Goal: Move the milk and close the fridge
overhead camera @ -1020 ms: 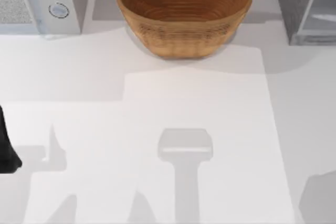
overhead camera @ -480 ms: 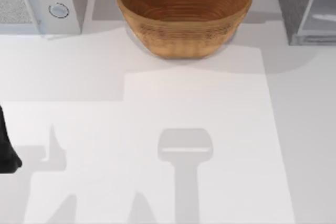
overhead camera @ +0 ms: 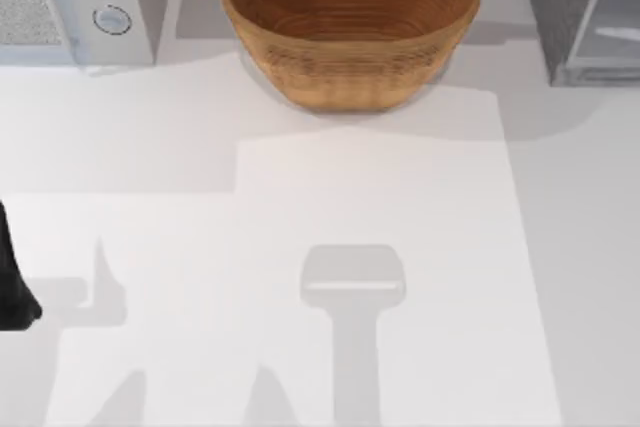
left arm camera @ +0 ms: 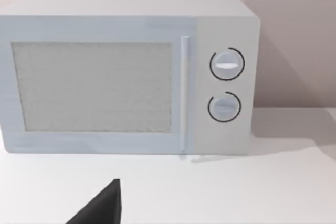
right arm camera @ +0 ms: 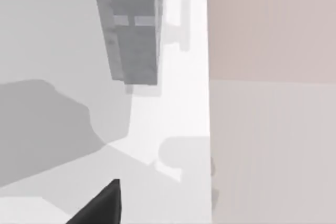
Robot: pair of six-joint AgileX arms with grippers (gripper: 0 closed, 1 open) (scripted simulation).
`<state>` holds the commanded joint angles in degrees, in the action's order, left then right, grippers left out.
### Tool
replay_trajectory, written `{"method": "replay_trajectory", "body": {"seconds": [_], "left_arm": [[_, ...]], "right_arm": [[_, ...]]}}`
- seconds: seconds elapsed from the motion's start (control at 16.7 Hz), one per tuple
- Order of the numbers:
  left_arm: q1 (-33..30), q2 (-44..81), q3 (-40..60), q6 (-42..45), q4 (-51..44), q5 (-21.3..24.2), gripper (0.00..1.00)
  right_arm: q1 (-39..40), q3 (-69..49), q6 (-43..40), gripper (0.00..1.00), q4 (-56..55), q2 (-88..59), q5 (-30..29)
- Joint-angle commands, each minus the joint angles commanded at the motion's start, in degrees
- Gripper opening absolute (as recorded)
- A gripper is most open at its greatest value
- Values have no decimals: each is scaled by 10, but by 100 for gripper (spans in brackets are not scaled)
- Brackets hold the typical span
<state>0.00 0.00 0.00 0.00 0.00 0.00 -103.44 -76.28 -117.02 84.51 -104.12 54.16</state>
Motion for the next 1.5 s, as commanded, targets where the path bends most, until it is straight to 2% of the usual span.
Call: {"method": "replay_trajectory", "body": {"seconds": [0.18, 0.36, 0.54, 0.84, 1.08, 1.26, 1.5], "left_arm": [[0, 0, 0, 0, 0, 0, 100], [0, 0, 0, 0, 0, 0, 100], [0, 0, 0, 0, 0, 0, 100], [0, 0, 0, 0, 0, 0, 100], [0, 0, 0, 0, 0, 0, 100], [0, 0, 0, 0, 0, 0, 100], [0, 0, 0, 0, 0, 0, 100]], "right_arm": [[36, -7, 32, 100, -37, -3, 3], [115, -21, 119, 100, -129, -5, 4], [211, -32, 252, 100, -263, -10, -1], [366, -27, 520, 100, -501, -13, -35], [455, -5, 701, 100, -626, -11, -75], [491, 11, 779, 100, -666, -10, -101], [501, 18, 802, 100, -674, -9, -110]]}}
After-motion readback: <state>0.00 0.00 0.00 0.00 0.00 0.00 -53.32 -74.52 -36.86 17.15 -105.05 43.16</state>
